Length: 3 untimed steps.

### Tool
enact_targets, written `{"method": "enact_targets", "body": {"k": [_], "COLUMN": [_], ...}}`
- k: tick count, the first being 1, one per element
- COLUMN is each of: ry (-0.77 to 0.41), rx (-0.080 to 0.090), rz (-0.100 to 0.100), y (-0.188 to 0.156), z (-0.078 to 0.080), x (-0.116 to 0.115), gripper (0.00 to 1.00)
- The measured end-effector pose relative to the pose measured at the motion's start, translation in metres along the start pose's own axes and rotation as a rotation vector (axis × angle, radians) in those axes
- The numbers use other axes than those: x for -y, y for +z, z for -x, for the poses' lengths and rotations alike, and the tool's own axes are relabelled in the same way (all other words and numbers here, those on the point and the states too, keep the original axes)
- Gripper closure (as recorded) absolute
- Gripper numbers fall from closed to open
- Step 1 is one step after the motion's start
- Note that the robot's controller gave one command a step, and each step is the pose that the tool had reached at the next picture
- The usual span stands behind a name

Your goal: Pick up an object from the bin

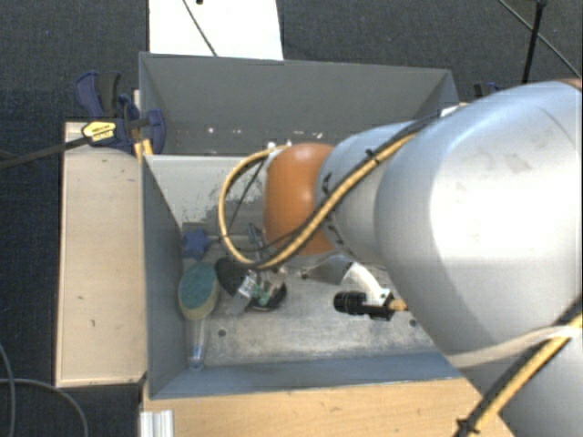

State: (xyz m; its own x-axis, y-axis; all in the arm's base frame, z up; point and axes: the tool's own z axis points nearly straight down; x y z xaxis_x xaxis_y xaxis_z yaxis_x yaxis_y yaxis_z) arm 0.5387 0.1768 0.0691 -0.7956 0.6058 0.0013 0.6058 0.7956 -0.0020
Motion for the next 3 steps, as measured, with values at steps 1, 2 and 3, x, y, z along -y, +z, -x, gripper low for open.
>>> {"method": "enact_targets", "body": {"k": [1, 2, 3], "ry": [0.001, 0.002, 0.000], "rx": [0.000, -0.001, 0.004], "rz": [0.000, 0.000, 0.006], "y": [0.000, 0.000, -0.042], "z": [0.000, 0.000, 0.001], "x": [0.000, 0.000, 0.000], "gripper": [0.00, 1.00, 1.00]}}
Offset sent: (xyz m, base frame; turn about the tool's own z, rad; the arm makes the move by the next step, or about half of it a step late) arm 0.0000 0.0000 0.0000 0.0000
